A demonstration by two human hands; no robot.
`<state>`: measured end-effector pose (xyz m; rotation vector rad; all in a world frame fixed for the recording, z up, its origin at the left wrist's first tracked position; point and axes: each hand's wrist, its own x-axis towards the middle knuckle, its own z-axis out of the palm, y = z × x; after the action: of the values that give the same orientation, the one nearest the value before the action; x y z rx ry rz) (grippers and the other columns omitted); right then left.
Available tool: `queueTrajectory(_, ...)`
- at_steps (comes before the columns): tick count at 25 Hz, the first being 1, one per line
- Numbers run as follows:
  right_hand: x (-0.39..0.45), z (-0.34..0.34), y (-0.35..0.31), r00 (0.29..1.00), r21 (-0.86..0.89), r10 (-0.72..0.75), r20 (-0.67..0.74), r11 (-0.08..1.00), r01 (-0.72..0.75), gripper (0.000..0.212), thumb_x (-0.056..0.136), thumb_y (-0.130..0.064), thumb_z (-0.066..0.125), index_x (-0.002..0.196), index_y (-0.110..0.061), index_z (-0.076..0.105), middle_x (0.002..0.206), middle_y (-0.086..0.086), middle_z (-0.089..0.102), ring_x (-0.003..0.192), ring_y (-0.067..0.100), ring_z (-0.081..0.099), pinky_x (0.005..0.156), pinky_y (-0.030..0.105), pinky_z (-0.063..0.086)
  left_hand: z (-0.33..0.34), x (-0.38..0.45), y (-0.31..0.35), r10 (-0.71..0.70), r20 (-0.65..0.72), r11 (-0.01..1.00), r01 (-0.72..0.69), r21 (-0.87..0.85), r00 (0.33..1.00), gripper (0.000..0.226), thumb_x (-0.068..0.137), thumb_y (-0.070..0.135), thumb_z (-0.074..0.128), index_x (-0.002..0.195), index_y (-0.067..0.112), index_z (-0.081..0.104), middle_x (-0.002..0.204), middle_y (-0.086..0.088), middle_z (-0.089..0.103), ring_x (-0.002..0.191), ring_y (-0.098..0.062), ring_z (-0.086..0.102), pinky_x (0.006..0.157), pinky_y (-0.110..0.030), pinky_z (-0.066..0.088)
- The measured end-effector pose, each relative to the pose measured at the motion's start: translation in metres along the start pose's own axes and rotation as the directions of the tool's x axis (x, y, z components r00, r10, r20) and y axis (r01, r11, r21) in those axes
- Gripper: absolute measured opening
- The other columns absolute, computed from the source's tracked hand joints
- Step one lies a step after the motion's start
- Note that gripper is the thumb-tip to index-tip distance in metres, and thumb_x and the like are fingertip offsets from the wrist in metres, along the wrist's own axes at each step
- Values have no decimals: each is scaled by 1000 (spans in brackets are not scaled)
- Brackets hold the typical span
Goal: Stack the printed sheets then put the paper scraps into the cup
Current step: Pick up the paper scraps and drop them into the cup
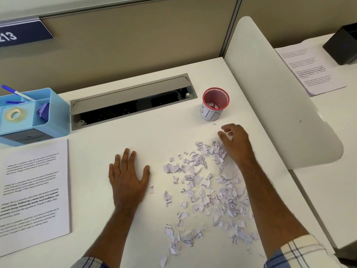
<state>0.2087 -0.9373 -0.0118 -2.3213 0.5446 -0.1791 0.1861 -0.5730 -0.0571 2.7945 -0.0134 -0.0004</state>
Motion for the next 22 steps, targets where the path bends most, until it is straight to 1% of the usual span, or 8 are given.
queueTrajectory(2, -13, 10, 10, 997, -69, 16, 82, 998, -10, 26, 94, -29, 70, 118, -19, 67, 118, 3, 66, 112, 24, 57, 102, 37, 42, 0, 0, 0, -2, 2, 1000, 2, 4, 1000, 70, 99, 58, 42, 159, 21, 37, 172, 5, 24, 162, -25, 12, 131, -50, 11)
queueTrajectory(5, -21, 18, 11, 990, -85, -40, 137, 995, 52, 28, 94, -26, 71, 121, -23, 68, 123, -2, 63, 115, 21, 55, 96, 26, 33, 1, 0, 0, 1, -4, 1000, -1, 7, 1000, 70, 99, 58, 43, 158, 21, 37, 172, 4, 25, 161, -25, 13, 130, -51, 12)
queueTrajectory(8, -22, 18, 7, 986, -102, -83, 143, 990, 98, 22, 94, -5, 65, 111, -14, 73, 114, 4, 67, 108, 23, 60, 92, 27, 44, 1, 0, 0, 0, -15, 1000, 0, 8, 1000, 70, 99, 58, 43, 158, 21, 38, 172, 4, 26, 161, -26, 15, 130, -51, 13)
queueTrajectory(11, -20, 9, 2, 989, -67, -61, 135, 995, 71, 20, 92, 2, 62, 101, -11, 75, 105, 3, 70, 99, 20, 66, 91, 28, 52, 1, 0, 0, 3, -23, 1000, -3, 10, 1000, 70, 99, 57, 43, 157, 20, 39, 171, 3, 27, 161, -26, 16, 130, -50, 13)
queueTrajectory(14, -15, -8, -12, 995, 17, -74, 72, 997, 73, 21, 89, 5, 64, 97, -11, 76, 99, -2, 72, 94, 14, 68, 84, 8, 47, 1, 0, 1, 4, -31, 1000, -4, 15, 1000, 69, 99, 56, 44, 157, 19, 40, 171, 3, 28, 160, -27, 17, 130, -51, 14)
queueTrajectory(15, -12, -15, -21, 995, 56, -88, 37, 995, 85, 21, 88, 4, 65, 97, -11, 77, 98, -3, 72, 92, 11, 68, 83, 6, 46, 1, 0, 1, 3, -31, 1000, -2, 17, 1000, 69, 99, 56, 45, 157, 20, 40, 171, 3, 28, 161, -27, 17, 130, -51, 14)
queueTrajectory(18, 11, -36, -50, 986, 119, -156, -64, 979, 163, 21, 86, 1, 69, 98, -14, 78, 99, -4, 72, 90, 6, 66, 84, 10, 48, 2, -1, 1, 4, -32, 1000, -4, 17, 999, 69, 99, 56, 45, 157, 19, 40, 171, 3, 28, 160, -27, 17, 130, -51, 14)
queueTrajectory(22, 65, -47, -76, 971, 132, -200, -133, 967, 217, 22, 85, -4, 67, 98, -17, 79, 99, -3, 72, 90, 11, 68, 83, 22, 55, 0, 0, 1, 4, -33, 1000, -4, 10, 999, 69, 98, 56, 44, 157, 20, 40, 171, 3, 28, 160, -26, 17, 130, -50, 14)
